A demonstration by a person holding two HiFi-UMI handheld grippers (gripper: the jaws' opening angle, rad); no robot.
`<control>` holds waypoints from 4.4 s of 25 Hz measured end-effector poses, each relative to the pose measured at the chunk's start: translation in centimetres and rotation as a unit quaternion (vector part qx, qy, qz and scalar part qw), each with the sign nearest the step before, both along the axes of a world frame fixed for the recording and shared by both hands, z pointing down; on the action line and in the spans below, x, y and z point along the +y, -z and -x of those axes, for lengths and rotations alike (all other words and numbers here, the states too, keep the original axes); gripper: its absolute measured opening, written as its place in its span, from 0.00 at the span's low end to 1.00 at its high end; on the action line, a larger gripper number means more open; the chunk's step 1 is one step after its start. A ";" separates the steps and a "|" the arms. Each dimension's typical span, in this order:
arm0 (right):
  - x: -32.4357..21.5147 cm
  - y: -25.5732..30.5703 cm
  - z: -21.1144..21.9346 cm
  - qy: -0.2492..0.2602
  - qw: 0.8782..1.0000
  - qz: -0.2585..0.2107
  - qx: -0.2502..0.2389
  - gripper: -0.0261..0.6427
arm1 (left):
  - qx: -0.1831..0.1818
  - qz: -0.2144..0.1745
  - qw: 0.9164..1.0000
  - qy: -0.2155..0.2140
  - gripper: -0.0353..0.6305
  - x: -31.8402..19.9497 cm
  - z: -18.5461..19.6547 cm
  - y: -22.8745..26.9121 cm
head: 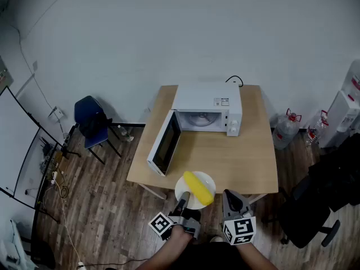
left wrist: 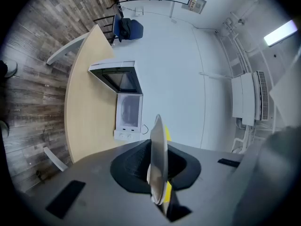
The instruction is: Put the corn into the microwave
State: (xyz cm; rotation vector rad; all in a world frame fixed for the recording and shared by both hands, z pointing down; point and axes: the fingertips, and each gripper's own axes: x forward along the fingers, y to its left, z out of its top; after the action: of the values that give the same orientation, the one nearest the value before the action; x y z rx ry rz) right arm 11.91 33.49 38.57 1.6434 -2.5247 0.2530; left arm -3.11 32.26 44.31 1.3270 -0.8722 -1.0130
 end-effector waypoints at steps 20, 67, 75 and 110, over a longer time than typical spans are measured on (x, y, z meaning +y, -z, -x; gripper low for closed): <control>-3.0 -2.0 -1.8 -0.012 1.000 0.007 -0.001 0.13 | -0.001 -0.004 1.000 -0.027 0.10 -5.1 -2.2 -0.9; -31.6 -4.0 0.8 -0.093 0.992 0.071 0.051 0.13 | -0.026 0.011 0.993 -0.115 0.10 -37.5 0.4 -12.5; -35.3 -6.2 2.0 -0.047 0.994 0.086 0.051 0.13 | -0.025 0.014 0.998 -0.061 0.10 -40.5 0.3 -14.9; -36.0 -10.6 -0.6 -0.017 0.990 0.135 0.037 0.13 | -0.017 0.095 0.995 0.042 0.10 -48.0 -1.0 -25.0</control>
State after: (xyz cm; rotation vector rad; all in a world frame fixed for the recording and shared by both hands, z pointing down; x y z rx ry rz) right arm 12.47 -2.49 49.14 1.5603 -2.2919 0.5036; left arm -2.14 -15.72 69.31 1.1588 -1.0308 -0.9488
